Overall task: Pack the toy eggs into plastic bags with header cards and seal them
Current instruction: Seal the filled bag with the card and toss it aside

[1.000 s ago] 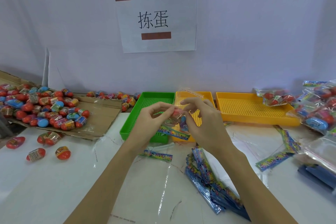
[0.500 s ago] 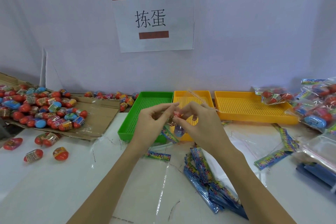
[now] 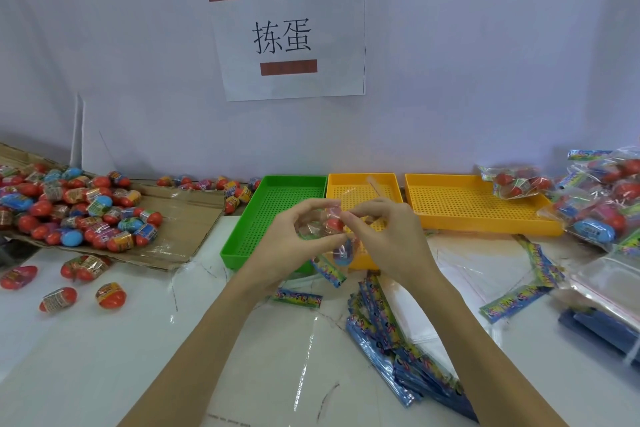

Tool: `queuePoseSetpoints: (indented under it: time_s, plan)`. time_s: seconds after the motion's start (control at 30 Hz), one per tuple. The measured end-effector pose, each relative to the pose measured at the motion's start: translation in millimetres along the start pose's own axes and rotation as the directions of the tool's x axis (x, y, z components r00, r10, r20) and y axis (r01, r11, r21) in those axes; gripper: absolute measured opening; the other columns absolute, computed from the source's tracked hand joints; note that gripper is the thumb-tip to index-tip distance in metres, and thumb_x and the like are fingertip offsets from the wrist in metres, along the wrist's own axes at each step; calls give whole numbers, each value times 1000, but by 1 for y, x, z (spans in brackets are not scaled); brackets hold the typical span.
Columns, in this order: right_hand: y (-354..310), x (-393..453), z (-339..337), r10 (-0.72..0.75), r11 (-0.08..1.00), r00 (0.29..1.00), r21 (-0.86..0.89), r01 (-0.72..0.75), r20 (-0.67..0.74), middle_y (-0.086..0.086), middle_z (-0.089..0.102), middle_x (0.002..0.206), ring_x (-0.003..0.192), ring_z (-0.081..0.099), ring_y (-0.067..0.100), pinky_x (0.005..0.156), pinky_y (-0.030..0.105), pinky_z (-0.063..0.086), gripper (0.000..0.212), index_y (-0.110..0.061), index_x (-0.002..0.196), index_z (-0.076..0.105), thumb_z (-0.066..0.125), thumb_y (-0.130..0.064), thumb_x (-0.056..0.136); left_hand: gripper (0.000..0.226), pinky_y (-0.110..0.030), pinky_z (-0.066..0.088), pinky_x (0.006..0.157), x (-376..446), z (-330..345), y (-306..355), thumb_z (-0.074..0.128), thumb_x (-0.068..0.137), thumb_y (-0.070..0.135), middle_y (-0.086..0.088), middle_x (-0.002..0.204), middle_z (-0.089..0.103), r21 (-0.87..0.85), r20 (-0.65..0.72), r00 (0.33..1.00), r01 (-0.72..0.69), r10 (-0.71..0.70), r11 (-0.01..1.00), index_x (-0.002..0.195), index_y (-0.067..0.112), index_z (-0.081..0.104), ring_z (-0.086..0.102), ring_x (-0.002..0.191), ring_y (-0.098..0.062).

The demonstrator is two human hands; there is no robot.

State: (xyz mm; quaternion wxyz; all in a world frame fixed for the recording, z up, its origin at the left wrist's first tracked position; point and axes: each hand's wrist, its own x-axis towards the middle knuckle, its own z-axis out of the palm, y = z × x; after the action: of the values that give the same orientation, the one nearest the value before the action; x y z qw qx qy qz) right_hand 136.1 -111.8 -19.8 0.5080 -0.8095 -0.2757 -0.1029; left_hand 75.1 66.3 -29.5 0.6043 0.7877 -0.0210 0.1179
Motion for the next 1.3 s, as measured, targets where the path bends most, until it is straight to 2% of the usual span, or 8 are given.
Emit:
queuePoseSetpoints:
  time_s: [0.1, 0.3, 0.5, 0.7, 0.83, 0.97, 1.1, 1.3]
  plan:
    - [-2, 0, -2, -74, 997, 997, 26, 73, 33, -16, 72, 83, 81, 60, 5, 73, 12, 42, 10, -24, 96, 83, 74, -29, 94, 34, -31, 60, 87, 0, 0, 3, 86, 85, 29, -1, 105, 78, -75, 1, 1000, 20, -20, 997, 117, 26, 76, 75, 101, -19]
    - [-5, -1, 0, -228, 969, 973, -107, 223, -30, -14, 70, 86, 89, 57, 5, 80, 22, 41, 12, -23, 104, 77, 69, -29, 97, 17, -22, 58, 75, 2, -3, 7, 84, 85, 27, 2, 100, 77, -131, -14, 999, 28, -30, 991, 100, 27, 77, 74, 93, -17]
    - [1, 5, -4, -95, 990, 953, 72, 121, -287, -11, 71, 111, 100, 64, -2, 76, 14, 54, 22, -20, 124, 64, 60, -14, 104, 31, -23, 56, 65, 6, -17, 3, 89, 76, 31, -1, 93, 80, -184, -305, 950, 16, -73, 983, 101, 18, 76, 73, 76, -12]
    - [22, -2, 12, 31, 951, 964, -303, 53, 265, -8, 71, 126, 112, 64, 9, 94, 30, 54, 29, -25, 129, 70, 54, -18, 107, 32, -24, 59, 64, 9, -21, -3, 88, 82, 21, -5, 94, 79, -168, -353, 934, -18, -43, 986, 105, 8, 69, 76, 75, -18]
    - [23, 3, 11, 75, 971, 971, -240, -18, 228, -5, 73, 109, 91, 63, 6, 79, 17, 51, 24, -25, 123, 73, 68, -27, 99, 32, -21, 58, 64, 9, -19, -3, 87, 83, 23, -1, 92, 80, -109, -354, 935, -46, 4, 993, 108, 13, 71, 76, 73, -15]
    - [24, 4, 6, 75, 975, 991, -216, -49, 111, -3, 62, 104, 90, 57, 11, 84, 29, 52, 31, -22, 130, 68, 64, -32, 101, 38, -21, 56, 61, 7, -19, -1, 83, 81, 38, -4, 91, 80, -118, -348, 937, -65, 20, 991, 110, 16, 72, 72, 68, -13]
    - [19, 10, -5, 148, 984, 989, 99, -149, 17, -14, 71, 89, 86, 68, 6, 71, 16, 56, 17, -19, 111, 76, 62, -25, 103, 29, -21, 53, 54, 7, -18, 0, 72, 93, 39, -3, 91, 80, -82, -337, 941, -69, 38, 994, 110, 16, 70, 67, 63, -8]
    - [-10, 7, -15, 205, 708, 974, 701, -80, -95, 4, 78, 103, 93, 78, 22, 80, 28, 62, 34, -11, 113, 68, 75, -34, 89, 11, -25, 54, 57, 7, -13, -2, 70, 98, 25, -3, 90, 81, 35, -268, 957, -107, 113, 994, 105, 15, 69, 72, 69, -17]
